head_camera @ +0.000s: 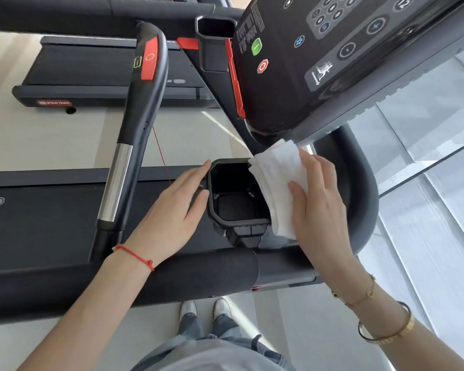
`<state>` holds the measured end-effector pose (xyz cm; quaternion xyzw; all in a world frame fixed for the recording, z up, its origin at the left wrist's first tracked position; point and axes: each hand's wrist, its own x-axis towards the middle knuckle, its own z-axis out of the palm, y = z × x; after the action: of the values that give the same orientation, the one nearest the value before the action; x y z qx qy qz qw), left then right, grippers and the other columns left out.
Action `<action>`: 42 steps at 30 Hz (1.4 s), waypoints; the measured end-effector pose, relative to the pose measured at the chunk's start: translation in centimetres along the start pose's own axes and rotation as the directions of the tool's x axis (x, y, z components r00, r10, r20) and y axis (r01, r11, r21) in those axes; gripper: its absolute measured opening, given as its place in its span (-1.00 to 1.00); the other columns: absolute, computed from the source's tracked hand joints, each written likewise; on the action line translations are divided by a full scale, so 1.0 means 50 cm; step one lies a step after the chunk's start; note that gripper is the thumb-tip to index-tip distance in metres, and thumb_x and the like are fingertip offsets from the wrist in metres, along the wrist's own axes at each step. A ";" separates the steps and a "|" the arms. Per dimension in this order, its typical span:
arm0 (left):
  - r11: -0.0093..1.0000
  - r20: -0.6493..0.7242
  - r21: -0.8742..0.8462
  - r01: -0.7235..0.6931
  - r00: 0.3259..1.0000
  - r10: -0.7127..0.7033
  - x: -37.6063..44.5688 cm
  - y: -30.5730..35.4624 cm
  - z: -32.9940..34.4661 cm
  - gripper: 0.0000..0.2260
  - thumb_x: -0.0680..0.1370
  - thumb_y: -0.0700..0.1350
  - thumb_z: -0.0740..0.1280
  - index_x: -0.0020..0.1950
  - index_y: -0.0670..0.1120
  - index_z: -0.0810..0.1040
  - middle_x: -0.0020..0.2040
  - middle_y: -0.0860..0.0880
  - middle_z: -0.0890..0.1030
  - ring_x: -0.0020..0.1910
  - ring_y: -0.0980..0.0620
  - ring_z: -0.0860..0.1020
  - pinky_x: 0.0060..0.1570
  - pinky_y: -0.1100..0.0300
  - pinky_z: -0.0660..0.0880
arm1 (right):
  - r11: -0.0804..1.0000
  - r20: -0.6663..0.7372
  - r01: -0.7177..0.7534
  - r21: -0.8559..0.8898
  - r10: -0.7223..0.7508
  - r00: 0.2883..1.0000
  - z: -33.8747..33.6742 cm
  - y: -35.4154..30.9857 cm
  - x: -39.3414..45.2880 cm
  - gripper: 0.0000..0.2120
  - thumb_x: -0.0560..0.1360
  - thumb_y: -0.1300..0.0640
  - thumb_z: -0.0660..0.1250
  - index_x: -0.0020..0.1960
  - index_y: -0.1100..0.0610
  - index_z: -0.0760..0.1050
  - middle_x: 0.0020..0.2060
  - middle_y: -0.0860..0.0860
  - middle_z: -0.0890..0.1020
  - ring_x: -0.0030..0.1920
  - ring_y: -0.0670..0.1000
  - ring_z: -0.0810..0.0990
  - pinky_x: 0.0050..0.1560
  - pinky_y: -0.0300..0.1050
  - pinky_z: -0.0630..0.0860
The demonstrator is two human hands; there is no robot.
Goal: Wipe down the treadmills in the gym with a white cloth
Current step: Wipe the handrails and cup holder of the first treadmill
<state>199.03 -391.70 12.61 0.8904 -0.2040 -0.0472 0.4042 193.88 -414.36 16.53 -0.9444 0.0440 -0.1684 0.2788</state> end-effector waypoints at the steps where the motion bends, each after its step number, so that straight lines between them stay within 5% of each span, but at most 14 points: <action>1: 1.000 0.002 -0.004 0.001 1.000 -0.001 -0.001 0.000 0.000 -0.53 0.65 0.03 0.07 0.58 0.13 0.13 0.47 0.22 0.31 0.35 0.23 0.37 0.35 0.25 0.31 | 1.000 0.035 0.005 -0.007 -0.004 0.999 0.007 0.000 0.002 -0.54 0.63 0.16 0.14 0.49 -0.05 0.15 0.33 -0.10 0.33 0.09 -0.08 0.39 -0.11 -0.17 0.29; 6: 1.000 0.002 -0.005 0.006 1.000 -0.006 0.000 0.002 0.002 -0.52 0.64 0.04 0.05 0.58 0.13 0.12 0.48 0.22 0.29 0.33 0.26 0.35 0.33 0.26 0.31 | 0.997 0.321 -0.076 0.011 0.069 0.944 0.026 0.015 -0.004 -0.46 0.64 -0.10 0.05 0.54 -0.13 -0.10 0.43 -0.10 0.26 0.13 0.02 0.45 -0.04 -0.15 0.25; 12: 1.000 -0.002 -0.006 0.014 1.000 -0.014 0.002 0.004 0.004 -0.52 0.64 0.05 0.05 0.58 0.12 0.11 0.48 0.20 0.29 0.38 0.20 0.35 0.38 0.19 0.33 | 0.999 0.357 -0.027 0.023 0.017 0.934 0.050 0.002 0.080 -0.51 0.63 0.14 0.16 0.51 0.07 0.10 0.41 0.08 0.31 0.13 0.18 0.54 -0.02 -0.09 0.39; 17: 1.000 -0.005 -0.015 0.022 1.000 -0.022 0.002 0.003 0.003 -0.50 0.62 0.10 0.04 0.58 0.14 0.11 0.46 0.23 0.30 0.33 0.23 0.38 0.35 0.16 0.37 | 0.991 0.373 0.107 0.078 -0.129 0.919 0.020 0.024 0.021 -0.50 0.63 0.15 0.15 0.54 -0.01 0.14 0.52 0.00 0.15 0.35 0.05 0.38 0.11 -0.64 0.11; 19: 0.999 -0.002 -0.010 0.031 1.000 -0.031 0.003 0.005 0.006 -0.46 0.60 0.18 0.04 0.58 0.15 0.08 0.47 0.22 0.28 0.35 0.24 0.36 0.35 0.19 0.36 | 0.975 0.391 0.206 0.089 -0.224 0.893 0.016 0.024 0.027 -0.54 0.64 0.18 0.13 0.52 0.03 0.21 0.53 0.03 0.13 0.41 0.06 0.30 0.29 -0.54 0.11; 21: 0.999 -0.006 0.006 0.050 0.999 -0.050 0.003 0.005 0.009 -0.44 0.58 0.22 0.04 0.58 0.14 0.06 0.48 0.20 0.27 0.37 0.22 0.35 0.34 0.19 0.36 | 0.951 0.434 0.302 0.059 -0.297 0.850 0.022 0.022 0.060 -0.54 0.63 0.24 0.15 0.51 0.09 0.23 0.53 0.07 0.15 0.48 0.10 0.19 0.47 -0.15 0.15; 24: 0.996 -0.023 0.019 0.086 0.996 -0.086 0.002 0.005 0.008 -0.42 0.56 0.25 0.04 0.57 0.11 0.13 0.46 0.17 0.31 0.34 0.22 0.37 0.34 0.15 0.38 | 0.863 0.521 0.505 -0.002 -0.430 0.737 0.028 0.014 0.114 -0.53 0.61 0.23 0.18 0.51 0.12 0.23 0.50 0.12 0.23 0.49 0.16 0.18 0.48 0.10 0.14; 27: 0.996 -0.023 0.016 0.087 0.996 -0.087 0.001 0.007 0.007 -0.45 0.57 0.21 0.07 0.54 0.07 0.20 0.41 0.14 0.37 0.31 0.21 0.40 0.34 0.11 0.41 | 0.749 0.582 0.660 -0.056 -0.513 0.631 0.051 -0.004 0.152 -0.49 0.61 0.16 0.19 0.53 0.08 0.19 0.48 0.09 0.30 0.44 0.12 0.30 0.44 0.06 0.22; 31: 0.996 -0.032 0.004 0.088 0.996 -0.088 0.003 0.007 0.005 -0.47 0.58 0.18 0.09 0.52 0.01 0.27 0.35 0.12 0.42 0.27 0.20 0.43 0.30 0.08 0.43 | 0.680 0.590 0.714 -0.164 -0.513 0.624 0.080 -0.028 0.173 -0.51 0.65 0.06 0.10 0.55 -0.05 0.09 0.43 -0.04 0.33 0.32 0.04 0.41 0.26 -0.03 0.35; 38: 0.997 -0.032 -0.011 0.074 0.997 -0.075 0.002 0.009 0.006 -0.42 0.56 0.26 0.05 0.54 0.07 0.23 0.34 0.18 0.42 0.28 0.27 0.41 0.32 0.16 0.41 | 0.868 0.582 0.497 0.015 -0.411 0.701 0.021 0.042 0.139 -0.44 0.62 0.06 0.15 0.57 0.05 0.04 0.41 0.07 0.29 0.38 0.12 0.32 0.36 0.00 0.33; 42: 0.997 -0.033 -0.006 0.078 0.996 -0.078 0.004 0.008 0.004 -0.46 0.57 0.21 0.09 0.52 0.04 0.27 0.33 0.17 0.42 0.27 0.26 0.42 0.32 0.14 0.42 | 0.691 0.586 0.710 -0.140 -0.520 0.621 0.071 -0.011 0.174 -0.42 0.60 0.10 0.14 0.57 0.04 0.03 0.40 0.03 0.34 0.30 0.10 0.38 0.29 -0.06 0.33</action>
<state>199.02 -392.14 12.77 0.8973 -0.1624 -0.0488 0.4075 203.27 -413.64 16.58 -0.9428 -0.3323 0.0084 0.0264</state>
